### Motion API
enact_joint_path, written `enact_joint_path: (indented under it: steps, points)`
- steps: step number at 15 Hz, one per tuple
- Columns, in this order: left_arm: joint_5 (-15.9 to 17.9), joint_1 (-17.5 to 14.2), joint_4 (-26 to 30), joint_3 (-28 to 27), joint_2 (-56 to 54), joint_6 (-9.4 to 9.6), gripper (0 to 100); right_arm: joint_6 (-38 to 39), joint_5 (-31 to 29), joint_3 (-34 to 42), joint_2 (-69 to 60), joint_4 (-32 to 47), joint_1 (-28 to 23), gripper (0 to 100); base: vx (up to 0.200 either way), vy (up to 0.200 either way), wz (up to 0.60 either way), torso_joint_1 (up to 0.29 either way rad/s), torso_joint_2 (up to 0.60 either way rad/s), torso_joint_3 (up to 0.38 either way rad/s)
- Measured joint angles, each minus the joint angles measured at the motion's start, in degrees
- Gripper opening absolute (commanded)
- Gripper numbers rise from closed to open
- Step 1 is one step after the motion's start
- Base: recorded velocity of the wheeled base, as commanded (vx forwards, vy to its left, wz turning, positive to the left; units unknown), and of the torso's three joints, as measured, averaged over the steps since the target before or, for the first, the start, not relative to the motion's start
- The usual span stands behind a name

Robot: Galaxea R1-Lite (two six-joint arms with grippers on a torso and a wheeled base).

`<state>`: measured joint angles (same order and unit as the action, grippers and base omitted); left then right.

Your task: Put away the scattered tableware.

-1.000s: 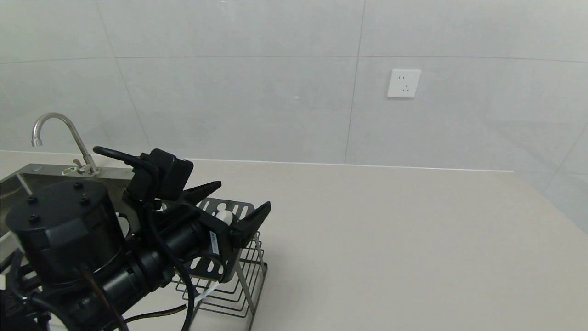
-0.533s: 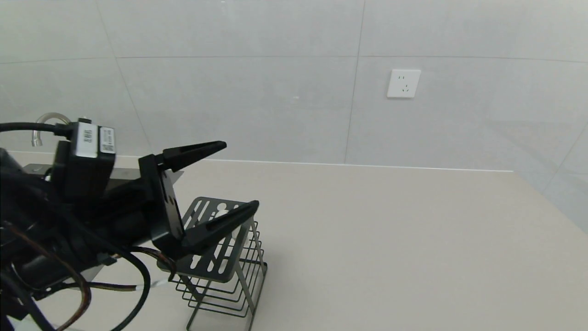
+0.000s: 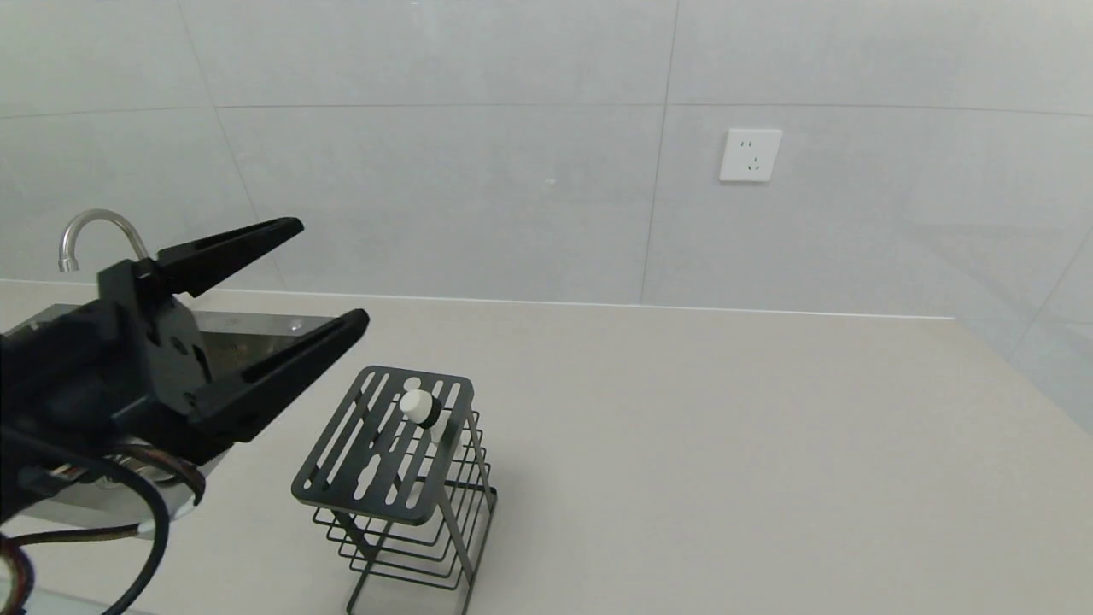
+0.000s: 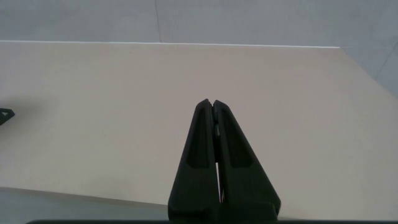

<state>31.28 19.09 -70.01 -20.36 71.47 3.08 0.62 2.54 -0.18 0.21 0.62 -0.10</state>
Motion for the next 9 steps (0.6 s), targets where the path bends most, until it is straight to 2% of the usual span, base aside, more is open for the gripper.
enact_joint_path:
  steps: [4,9]
  points:
    - [-6.0,-3.8,-0.1,7.1,-7.5,-0.30,100,0.0,0.0,0.0,0.0,0.0,0.0,0,0.000,0.000,0.00,0.000,0.00,0.000]
    - [-7.8,-10.0,1.6,14.4,-21.9,-0.44,100,0.0,0.0,0.0,0.0,0.0,0.0,0,0.000,0.000,0.00,0.000,0.00,0.000]
